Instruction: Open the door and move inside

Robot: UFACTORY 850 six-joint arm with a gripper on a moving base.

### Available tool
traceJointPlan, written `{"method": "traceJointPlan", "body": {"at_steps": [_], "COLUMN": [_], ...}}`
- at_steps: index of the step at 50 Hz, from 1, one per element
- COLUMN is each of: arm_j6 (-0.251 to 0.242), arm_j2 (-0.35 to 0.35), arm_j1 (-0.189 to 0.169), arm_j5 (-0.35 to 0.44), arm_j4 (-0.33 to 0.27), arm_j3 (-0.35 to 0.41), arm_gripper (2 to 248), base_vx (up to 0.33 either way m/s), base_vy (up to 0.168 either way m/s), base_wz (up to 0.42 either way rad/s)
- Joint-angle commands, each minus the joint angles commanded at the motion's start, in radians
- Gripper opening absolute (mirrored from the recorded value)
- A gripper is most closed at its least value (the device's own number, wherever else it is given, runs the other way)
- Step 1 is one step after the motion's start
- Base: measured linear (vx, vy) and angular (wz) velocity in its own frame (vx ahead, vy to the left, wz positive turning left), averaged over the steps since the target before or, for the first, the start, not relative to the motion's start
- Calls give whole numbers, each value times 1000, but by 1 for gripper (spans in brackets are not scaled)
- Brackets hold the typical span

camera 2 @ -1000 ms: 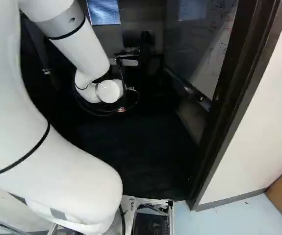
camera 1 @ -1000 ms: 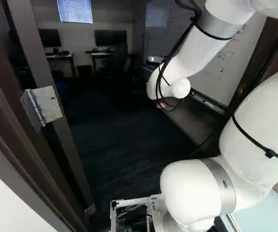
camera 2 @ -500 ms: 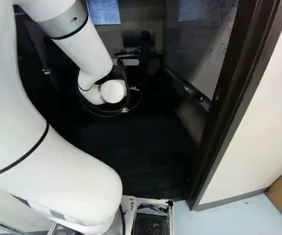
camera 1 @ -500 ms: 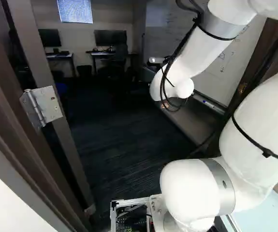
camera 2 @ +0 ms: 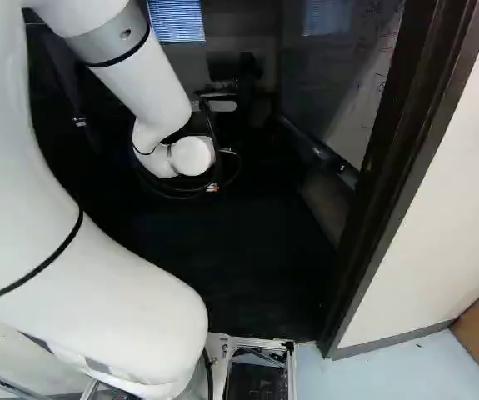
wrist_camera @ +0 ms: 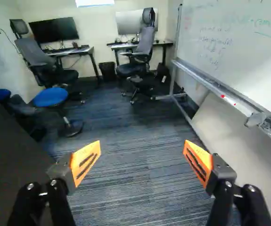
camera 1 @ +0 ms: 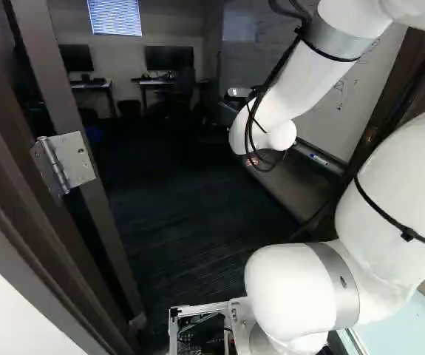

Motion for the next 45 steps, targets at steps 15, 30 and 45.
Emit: {"method": "traceJointPlan", "body": {"at_steps": [15, 30, 45], "arm_j6": [0, 0, 0], "arm_j2": [0, 0, 0], "arm_j1": [0, 0, 0], "arm_j5": [0, 0, 0], "arm_j4": [0, 0, 0], "arm_j3": [0, 0, 0], "arm_gripper": [247, 247, 247], "base_vx": [95, 136, 157], "base_vy": [2, 4, 4], "base_wz": [-2, -2, -1]}}
